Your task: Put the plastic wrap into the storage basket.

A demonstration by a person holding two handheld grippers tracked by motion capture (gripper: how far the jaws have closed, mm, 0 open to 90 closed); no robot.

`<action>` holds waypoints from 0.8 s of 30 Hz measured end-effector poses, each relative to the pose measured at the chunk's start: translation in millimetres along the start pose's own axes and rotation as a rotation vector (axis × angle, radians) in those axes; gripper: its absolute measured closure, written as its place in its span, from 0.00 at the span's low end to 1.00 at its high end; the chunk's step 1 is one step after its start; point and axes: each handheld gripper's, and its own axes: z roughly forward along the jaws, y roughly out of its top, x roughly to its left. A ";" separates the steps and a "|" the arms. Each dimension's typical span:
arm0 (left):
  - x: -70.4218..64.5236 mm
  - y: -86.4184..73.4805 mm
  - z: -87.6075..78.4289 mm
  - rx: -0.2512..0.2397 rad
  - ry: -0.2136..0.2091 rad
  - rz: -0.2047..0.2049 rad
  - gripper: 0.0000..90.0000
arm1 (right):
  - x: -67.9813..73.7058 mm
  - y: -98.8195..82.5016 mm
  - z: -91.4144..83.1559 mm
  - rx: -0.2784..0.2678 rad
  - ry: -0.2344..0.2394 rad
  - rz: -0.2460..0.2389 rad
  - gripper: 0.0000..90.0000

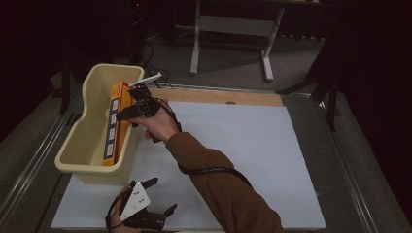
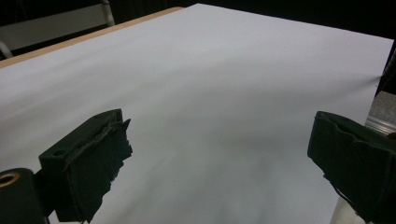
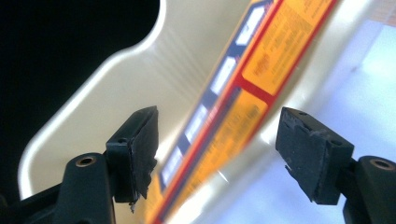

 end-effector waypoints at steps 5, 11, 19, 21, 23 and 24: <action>-0.6 0.3 0.6 0.002 0.002 0.004 0.05 | -11.0 -14.7 -6.1 0.027 -0.017 -0.084 0.33; 0.4 -0.1 0.0 0.011 0.010 0.004 0.05 | -27.1 -31.8 -20.9 0.006 -0.049 -0.142 0.33; 0.0 -0.1 0.7 0.025 0.025 -0.004 0.05 | -53.2 -59.0 -47.9 -0.055 -0.078 -0.276 0.32; 0.1 0.1 0.9 0.027 0.028 -0.003 0.05 | -61.0 -66.7 -55.1 -0.074 -0.085 -0.289 0.31; -0.1 0.1 1.3 0.029 0.029 -0.005 0.05 | -68.5 -75.0 -62.8 -0.091 -0.109 -0.313 0.31; 0.1 0.1 1.4 0.031 0.030 -0.003 0.05 | -72.2 -79.5 -66.8 -0.102 -0.129 -0.330 0.29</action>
